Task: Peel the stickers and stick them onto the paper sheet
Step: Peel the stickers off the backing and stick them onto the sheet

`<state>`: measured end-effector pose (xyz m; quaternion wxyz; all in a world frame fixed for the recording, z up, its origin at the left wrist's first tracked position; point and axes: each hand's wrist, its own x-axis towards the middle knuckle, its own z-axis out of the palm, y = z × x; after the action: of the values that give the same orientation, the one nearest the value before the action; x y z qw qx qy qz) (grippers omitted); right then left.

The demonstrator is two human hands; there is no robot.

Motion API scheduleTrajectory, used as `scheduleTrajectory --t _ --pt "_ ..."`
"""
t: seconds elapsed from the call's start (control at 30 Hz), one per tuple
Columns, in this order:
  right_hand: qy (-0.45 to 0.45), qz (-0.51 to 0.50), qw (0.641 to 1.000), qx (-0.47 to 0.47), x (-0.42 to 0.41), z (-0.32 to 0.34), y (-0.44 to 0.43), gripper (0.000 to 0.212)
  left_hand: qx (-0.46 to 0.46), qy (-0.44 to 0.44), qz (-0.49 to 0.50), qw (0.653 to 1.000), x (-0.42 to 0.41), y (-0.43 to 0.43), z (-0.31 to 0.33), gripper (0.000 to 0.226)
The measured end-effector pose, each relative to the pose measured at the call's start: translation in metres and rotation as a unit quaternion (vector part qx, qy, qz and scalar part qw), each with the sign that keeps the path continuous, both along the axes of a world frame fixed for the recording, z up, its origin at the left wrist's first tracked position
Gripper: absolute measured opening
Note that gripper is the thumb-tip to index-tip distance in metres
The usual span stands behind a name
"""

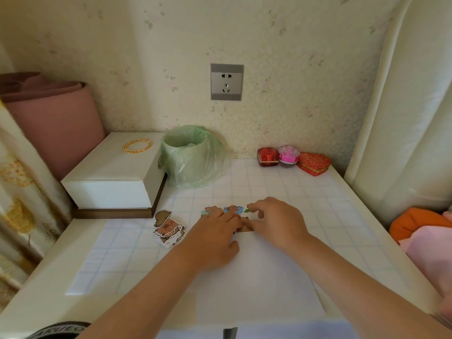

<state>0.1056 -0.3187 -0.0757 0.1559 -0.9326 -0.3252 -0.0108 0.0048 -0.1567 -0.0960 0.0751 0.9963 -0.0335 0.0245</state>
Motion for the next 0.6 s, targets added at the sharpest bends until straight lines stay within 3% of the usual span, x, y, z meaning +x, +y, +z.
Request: scheduleTrajectory --t 0.13,0.3,0.47,0.6 --pt "-0.060 0.121 0.990 -0.028 -0.006 -0.009 -0.010 0.030 0.004 -0.004 0.000 1.000 0.000 -0.003 0.001 0.073" --pt "-0.070 0.120 0.990 -0.033 -0.008 -0.016 -0.011 0.032 -0.009 0.007 -0.006 1.000 -0.003 -0.007 0.004 0.062" --pt "-0.047 0.114 0.992 0.006 -0.002 -0.018 -0.012 0.032 -0.013 0.006 -0.001 1.000 -0.006 -0.006 0.001 0.079" --pt "-0.053 0.112 0.992 0.007 -0.003 -0.020 -0.011 0.032 -0.029 -0.009 0.002 1.000 -0.008 -0.008 -0.002 0.076"
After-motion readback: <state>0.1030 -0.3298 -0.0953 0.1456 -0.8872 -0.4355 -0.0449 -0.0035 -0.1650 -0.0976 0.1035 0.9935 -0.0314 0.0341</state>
